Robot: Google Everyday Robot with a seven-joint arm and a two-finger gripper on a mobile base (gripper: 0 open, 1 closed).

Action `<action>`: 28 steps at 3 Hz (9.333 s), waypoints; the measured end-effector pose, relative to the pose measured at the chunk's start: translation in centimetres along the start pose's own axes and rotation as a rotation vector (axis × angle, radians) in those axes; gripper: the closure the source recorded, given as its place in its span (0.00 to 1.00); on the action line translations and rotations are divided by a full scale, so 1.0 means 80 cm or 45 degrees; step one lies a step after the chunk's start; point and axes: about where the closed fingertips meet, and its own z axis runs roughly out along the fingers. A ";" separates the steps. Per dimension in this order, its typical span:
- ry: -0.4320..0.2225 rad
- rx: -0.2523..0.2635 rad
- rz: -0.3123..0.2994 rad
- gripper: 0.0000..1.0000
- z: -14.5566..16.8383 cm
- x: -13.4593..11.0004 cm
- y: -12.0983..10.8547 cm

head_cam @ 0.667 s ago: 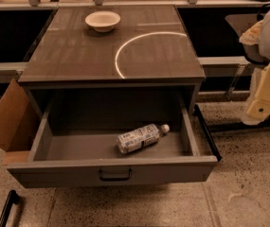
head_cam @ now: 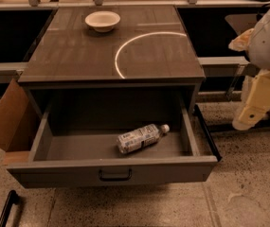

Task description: Pick blue plastic bottle from top drawer and place on counter

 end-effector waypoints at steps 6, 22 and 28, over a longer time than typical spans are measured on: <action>-0.386 -0.325 -0.241 0.00 0.232 -0.071 0.040; -0.533 -0.434 -0.480 0.47 0.477 -0.127 0.008; -0.647 -0.116 -0.468 1.00 0.285 -0.076 -0.049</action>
Offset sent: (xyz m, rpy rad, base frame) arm 0.0153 0.0848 -0.1185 0.2001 0.0932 0.2959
